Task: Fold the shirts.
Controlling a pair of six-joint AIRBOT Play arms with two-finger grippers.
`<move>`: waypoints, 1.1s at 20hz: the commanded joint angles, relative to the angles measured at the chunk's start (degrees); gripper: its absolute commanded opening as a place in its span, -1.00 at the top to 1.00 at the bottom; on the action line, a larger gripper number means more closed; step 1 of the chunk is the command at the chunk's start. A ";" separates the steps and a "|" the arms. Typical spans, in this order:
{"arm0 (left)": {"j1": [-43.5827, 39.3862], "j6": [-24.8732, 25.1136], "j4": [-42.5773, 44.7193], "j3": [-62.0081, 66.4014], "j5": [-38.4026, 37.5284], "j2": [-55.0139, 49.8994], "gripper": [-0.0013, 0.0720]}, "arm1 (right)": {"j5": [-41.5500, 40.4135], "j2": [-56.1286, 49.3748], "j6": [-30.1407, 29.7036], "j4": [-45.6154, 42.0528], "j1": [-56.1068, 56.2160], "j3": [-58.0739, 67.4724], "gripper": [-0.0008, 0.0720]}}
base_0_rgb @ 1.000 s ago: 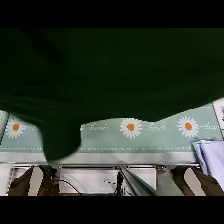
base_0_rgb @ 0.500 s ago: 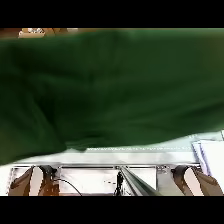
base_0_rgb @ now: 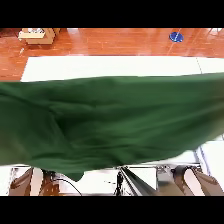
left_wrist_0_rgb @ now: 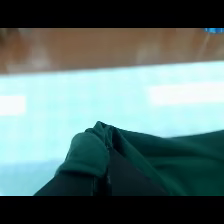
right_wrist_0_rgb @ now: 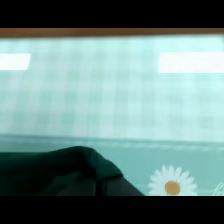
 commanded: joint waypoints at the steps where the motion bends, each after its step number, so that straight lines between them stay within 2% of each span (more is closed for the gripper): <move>1: 0.31 0.96 1.18 -14.16 0.00 0.07 0.89 | -0.07 -7.06 -1.07 -1.49 3.30 -7.96 0.93; 3: 0.28 0.76 0.42 -22.03 2.21 -0.59 0.89 | -2.12 -13.40 -1.05 -2.51 7.48 -8.11 0.93; 5: 0.20 0.81 0.28 -27.91 7.63 -1.75 0.89 | -5.86 -18.73 -1.05 -6.01 12.26 -8.11 0.93; 8: -2.29 1.88 -1.38 -31.69 14.75 -5.25 0.89 | -10.40 -24.52 -1.07 -9.38 17.18 -8.11 0.93; 12: -13.44 4.44 -0.61 -31.80 23.91 -13.51 0.89 | -21.11 -29.05 -0.52 -9.22 18.40 -8.11 0.93; 16: -27.26 4.37 11.45 -31.80 34.58 -23.50 0.88 | -30.58 -32.85 -0.63 -10.03 18.34 -8.13 0.93; 22: -36.15 4.42 13.94 -31.80 57.09 -34.56 0.89 | -42.10 -40.41 -1.31 -10.43 18.34 -8.11 0.93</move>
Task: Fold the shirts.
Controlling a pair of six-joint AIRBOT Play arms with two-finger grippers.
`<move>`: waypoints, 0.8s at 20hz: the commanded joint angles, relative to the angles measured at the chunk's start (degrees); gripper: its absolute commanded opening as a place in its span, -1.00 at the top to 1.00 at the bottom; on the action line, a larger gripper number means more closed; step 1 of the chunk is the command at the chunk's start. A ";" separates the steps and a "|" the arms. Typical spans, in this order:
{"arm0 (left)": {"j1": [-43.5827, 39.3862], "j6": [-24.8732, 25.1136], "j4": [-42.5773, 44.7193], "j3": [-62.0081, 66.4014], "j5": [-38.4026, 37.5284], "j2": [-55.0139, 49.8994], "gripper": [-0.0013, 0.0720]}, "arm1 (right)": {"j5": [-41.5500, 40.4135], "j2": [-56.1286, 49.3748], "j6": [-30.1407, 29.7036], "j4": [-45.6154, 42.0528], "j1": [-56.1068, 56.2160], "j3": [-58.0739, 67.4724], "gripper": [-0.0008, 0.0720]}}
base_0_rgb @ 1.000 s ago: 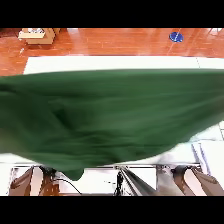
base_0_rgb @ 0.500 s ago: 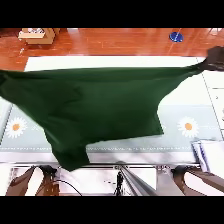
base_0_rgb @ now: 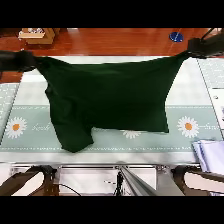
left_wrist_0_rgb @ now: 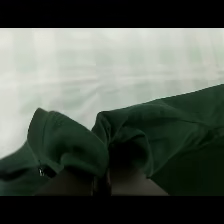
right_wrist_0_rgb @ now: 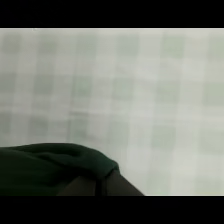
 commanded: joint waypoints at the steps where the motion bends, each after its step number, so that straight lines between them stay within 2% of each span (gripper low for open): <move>1: -4.79 0.17 2.12 -0.04 16.83 -6.54 0.88 | -8.46 -4.96 -0.28 -0.11 0.07 0.00 0.93; 4: -6.99 0.20 2.29 -0.04 25.57 -12.66 0.88 | -13.11 -9.66 -0.26 -0.07 0.07 0.00 0.93; 8: -8.57 0.17 2.25 -0.04 30.77 -22.53 0.88 | -17.84 -15.43 -0.24 -0.09 0.07 0.00 0.92; 12: -8.90 0.20 2.25 -0.04 35.47 -28.74 0.87 | -19.12 -20.09 -0.20 0.15 0.07 0.00 0.92; 15: -8.92 0.15 2.23 -0.04 34.71 -30.80 0.86 | -17.62 -21.86 2.03 0.13 0.07 0.02 0.91; 16: -8.83 0.20 2.27 -0.02 33.51 -30.88 0.75 | -16.65 -21.64 1.99 0.11 0.07 0.02 0.77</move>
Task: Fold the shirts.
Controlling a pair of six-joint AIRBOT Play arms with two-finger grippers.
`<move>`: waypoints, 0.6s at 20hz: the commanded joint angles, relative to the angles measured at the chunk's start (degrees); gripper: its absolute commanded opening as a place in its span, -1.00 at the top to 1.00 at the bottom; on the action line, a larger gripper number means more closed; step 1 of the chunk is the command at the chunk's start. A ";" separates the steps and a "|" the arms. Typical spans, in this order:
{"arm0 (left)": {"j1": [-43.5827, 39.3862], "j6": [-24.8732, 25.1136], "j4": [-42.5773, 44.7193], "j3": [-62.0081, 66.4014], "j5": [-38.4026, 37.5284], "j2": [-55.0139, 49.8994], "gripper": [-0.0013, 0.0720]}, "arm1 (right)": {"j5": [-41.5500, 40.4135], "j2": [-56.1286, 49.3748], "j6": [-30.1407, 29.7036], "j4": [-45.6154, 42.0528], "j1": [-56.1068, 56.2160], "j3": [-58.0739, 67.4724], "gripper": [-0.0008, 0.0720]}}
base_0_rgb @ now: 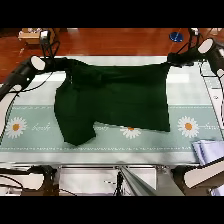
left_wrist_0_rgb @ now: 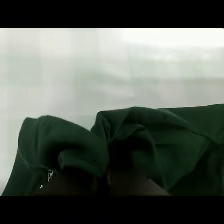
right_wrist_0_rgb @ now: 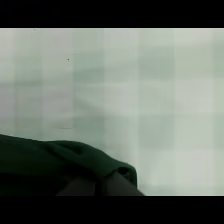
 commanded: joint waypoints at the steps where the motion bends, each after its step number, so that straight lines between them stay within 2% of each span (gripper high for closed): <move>1: 0.42 0.02 0.11 0.24 -1.27 -1.73 0.33 | 2.32 -0.55 0.96 -0.20 -0.17 0.04 0.47; 2: 1.46 0.00 0.28 1.25 -4.55 -0.85 -0.16 | 4.42 1.07 -0.26 -0.22 -0.72 0.04 0.30; 3: 3.06 0.02 1.05 3.06 -10.10 0.35 -0.36 | 7.52 3.30 -2.03 -0.26 -1.53 0.04 0.22; 4: 4.90 0.00 2.29 5.03 -16.63 1.62 -0.36 | 11.19 5.64 -3.89 -0.92 -2.49 0.04 0.16; 5: 6.99 0.00 3.30 6.97 -24.20 2.89 -0.36 | 15.61 8.04 -5.46 -2.40 -3.58 0.04 -0.07; 6: 9.51 -0.02 3.93 8.72 -33.42 4.02 -0.36 | 20.50 10.51 -5.75 -4.33 -4.98 0.04 -0.20; 8: 14.47 -1.46 3.89 8.61 -48.33 5.62 -0.36 | 30.71 13.33 -3.21 -10.54 -7.41 0.02 -0.20; 10: 18.14 -3.41 1.99 3.85 -54.80 6.56 -0.36 | 37.09 14.14 -2.47 -13.97 -9.73 -1.81 -0.20; 12: 20.02 -0.70 -2.10 -4.33 -56.13 8.41 -0.36 | 36.92 15.54 -3.39 -9.68 -12.35 -7.50 -0.20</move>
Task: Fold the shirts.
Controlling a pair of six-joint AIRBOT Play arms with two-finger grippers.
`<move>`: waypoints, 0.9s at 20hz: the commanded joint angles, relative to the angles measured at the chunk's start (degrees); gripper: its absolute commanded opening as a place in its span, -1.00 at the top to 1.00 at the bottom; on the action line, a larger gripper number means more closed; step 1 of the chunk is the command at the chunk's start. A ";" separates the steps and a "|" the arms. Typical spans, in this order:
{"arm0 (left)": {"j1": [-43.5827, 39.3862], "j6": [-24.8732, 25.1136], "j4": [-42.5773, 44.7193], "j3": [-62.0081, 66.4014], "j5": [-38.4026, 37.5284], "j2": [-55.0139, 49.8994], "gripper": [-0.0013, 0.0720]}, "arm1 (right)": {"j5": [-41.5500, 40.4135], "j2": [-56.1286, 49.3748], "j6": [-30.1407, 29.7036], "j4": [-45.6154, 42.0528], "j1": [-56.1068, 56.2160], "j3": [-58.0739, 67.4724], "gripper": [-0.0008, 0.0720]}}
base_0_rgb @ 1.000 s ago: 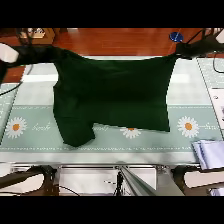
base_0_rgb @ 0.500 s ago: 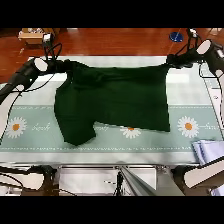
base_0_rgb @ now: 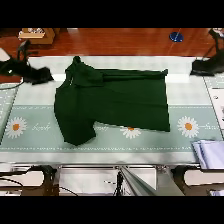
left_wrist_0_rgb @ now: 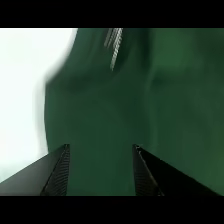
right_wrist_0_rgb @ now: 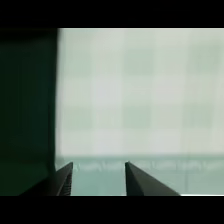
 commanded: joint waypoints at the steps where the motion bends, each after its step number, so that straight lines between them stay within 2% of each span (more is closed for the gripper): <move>1: 4.48 3.37 -6.82 -10.58 -10.99 3.43 -0.36 | 7.08 3.15 -1.86 3.19 -4.46 -7.37 -0.20; 3: 5.16 8.04 -10.93 -16.92 -10.67 5.51 -0.36 | 6.58 4.50 -4.48 10.49 -7.39 -13.05 -0.22; 4: 5.38 8.41 -10.99 -18.82 -10.05 6.01 -0.44 | 6.10 5.01 -5.33 13.27 -8.63 -14.97 -0.22; 5: 5.81 8.41 -10.95 -20.02 -9.44 6.05 -0.66 | 5.73 5.53 -6.08 15.58 -9.88 -16.72 -0.22; 6: 6.69 8.44 -10.84 -20.90 -8.96 6.01 -0.73 | 5.51 6.03 -6.62 16.72 -10.93 -18.21 -0.22; 13: 13.05 8.50 -10.27 -22.56 -7.65 5.99 -0.73 | 0.81 9.68 -7.82 16.68 -15.93 -26.77 -0.22; 18: 11.50 9.27 -9.99 -27.89 -0.37 5.07 -0.73 | 0.55 9.77 -7.89 16.94 -15.93 -28.11 -0.22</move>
